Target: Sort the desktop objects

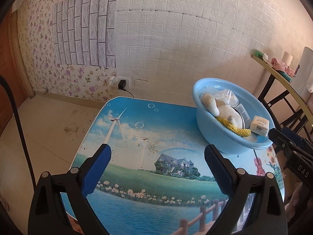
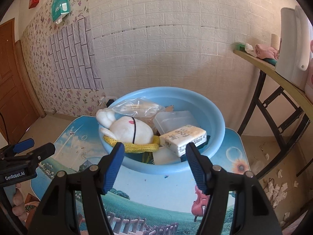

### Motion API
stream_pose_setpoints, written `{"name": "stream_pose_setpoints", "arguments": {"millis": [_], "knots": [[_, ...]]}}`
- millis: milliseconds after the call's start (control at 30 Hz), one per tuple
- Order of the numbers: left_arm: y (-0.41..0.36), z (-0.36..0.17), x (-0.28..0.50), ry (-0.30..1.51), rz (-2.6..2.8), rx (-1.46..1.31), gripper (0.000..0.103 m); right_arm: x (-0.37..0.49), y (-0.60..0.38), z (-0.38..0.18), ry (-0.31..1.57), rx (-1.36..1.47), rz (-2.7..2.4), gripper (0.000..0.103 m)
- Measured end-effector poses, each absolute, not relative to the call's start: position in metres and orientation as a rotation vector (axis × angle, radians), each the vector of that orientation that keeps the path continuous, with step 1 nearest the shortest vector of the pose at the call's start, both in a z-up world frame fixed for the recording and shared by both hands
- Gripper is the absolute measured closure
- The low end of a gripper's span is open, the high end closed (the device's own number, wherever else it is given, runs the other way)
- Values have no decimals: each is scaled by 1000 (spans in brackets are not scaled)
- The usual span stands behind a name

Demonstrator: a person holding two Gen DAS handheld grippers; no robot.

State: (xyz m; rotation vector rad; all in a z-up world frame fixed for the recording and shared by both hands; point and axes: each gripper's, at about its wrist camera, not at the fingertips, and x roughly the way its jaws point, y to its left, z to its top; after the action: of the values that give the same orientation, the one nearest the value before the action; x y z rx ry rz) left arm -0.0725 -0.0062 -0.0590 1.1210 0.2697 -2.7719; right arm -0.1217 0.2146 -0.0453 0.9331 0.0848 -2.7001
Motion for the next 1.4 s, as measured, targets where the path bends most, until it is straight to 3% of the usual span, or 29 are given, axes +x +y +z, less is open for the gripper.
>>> {"name": "stream_pose_setpoints", "arguments": {"millis": [133,367,700,1033,1167,1400], "knots": [[-13,-60,-62,292,-2793,1104,7,-112,204,-38,138,934,-2726,38],[-14,-62,-42,285,-2839,1055,7,-87,199,-35,28,949,-2680,38],[-11,-83,-5,174,-2858,1138,6,-48,202,-78,170,1144,-2671,38],[-29,-104,28,183,-2816,1244,6,-20,230,-100,138,1282,-2658,38],[-29,-100,28,226,-2837,1237,6,-16,233,-92,122,1230,-2693,38],[-18,-76,18,151,-2883,1135,6,-12,225,-69,146,1088,-2725,38]]}}
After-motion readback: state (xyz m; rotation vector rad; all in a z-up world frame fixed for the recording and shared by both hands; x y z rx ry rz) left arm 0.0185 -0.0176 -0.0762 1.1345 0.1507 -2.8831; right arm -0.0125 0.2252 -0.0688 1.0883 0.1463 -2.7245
